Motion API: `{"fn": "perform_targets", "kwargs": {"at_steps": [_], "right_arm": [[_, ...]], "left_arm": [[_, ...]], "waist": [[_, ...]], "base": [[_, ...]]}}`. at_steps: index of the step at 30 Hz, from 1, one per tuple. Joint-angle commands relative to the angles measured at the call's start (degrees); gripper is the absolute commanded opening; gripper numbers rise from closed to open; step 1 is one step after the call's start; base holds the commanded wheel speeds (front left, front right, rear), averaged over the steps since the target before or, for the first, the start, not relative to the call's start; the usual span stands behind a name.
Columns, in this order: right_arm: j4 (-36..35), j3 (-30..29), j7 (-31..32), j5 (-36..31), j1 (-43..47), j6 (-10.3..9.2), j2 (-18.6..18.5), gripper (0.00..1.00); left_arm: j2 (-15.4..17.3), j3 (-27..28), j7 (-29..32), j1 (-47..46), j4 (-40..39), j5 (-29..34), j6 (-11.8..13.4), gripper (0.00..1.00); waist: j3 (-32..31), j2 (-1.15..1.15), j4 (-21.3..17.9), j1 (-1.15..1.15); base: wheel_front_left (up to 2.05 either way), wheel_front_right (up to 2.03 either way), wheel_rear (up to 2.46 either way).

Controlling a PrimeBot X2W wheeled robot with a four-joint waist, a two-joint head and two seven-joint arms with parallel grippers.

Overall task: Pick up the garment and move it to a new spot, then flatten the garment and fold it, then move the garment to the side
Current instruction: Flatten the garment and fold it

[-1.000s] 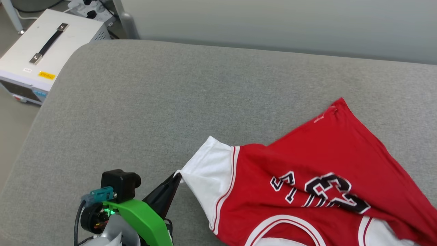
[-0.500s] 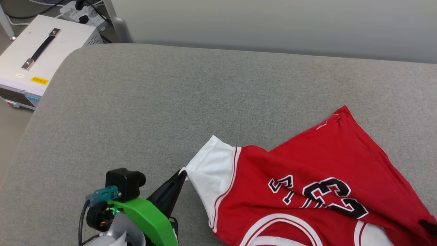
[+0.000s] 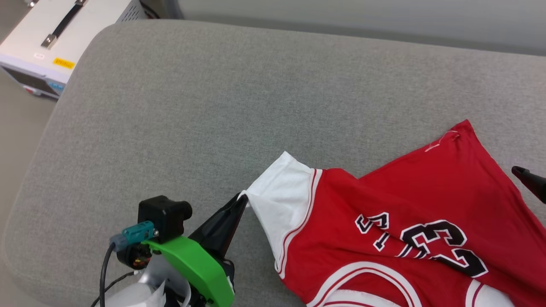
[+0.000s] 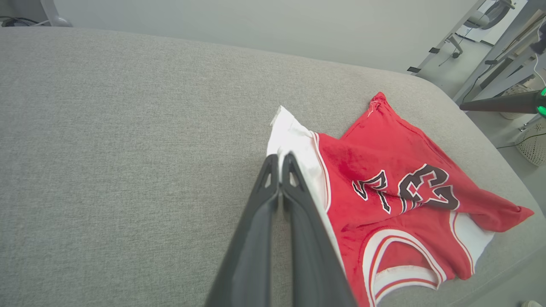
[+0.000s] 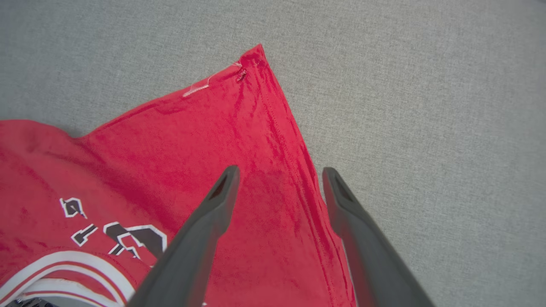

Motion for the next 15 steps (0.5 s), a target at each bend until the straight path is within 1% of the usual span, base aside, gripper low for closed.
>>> {"fn": "perform_targets", "kwargs": {"at_steps": [1, 8, 15], "right_arm": [[1.3, 0.9, 0.2, -0.9, -2.3, -0.04, -0.6, 1.00], [10.0, 4.3, -0.1, -3.7, -10.5, -0.04, -3.0, 1.00], [16.9, 6.3, -0.8, -5.3, -15.0, -0.04, -4.9, 1.00]], "left_arm": [[-0.6, 0.1, 0.0, -1.2, -0.2, 1.1, -0.3, 0.00], [-2.2, -0.5, -0.2, -2.8, 0.0, 1.7, -1.0, 0.00], [-3.8, -1.0, -0.8, -3.7, 1.1, 1.8, -2.0, 0.00]], "waist": [[3.5, 0.00, 3.3, 0.00], [7.8, 0.00, 7.5, 0.00], [10.2, 0.00, 10.5, 0.00]], "base": [[0.00, 0.00, 0.00], [0.00, 0.00, 0.00], [0.00, 0.00, 0.00]]}}
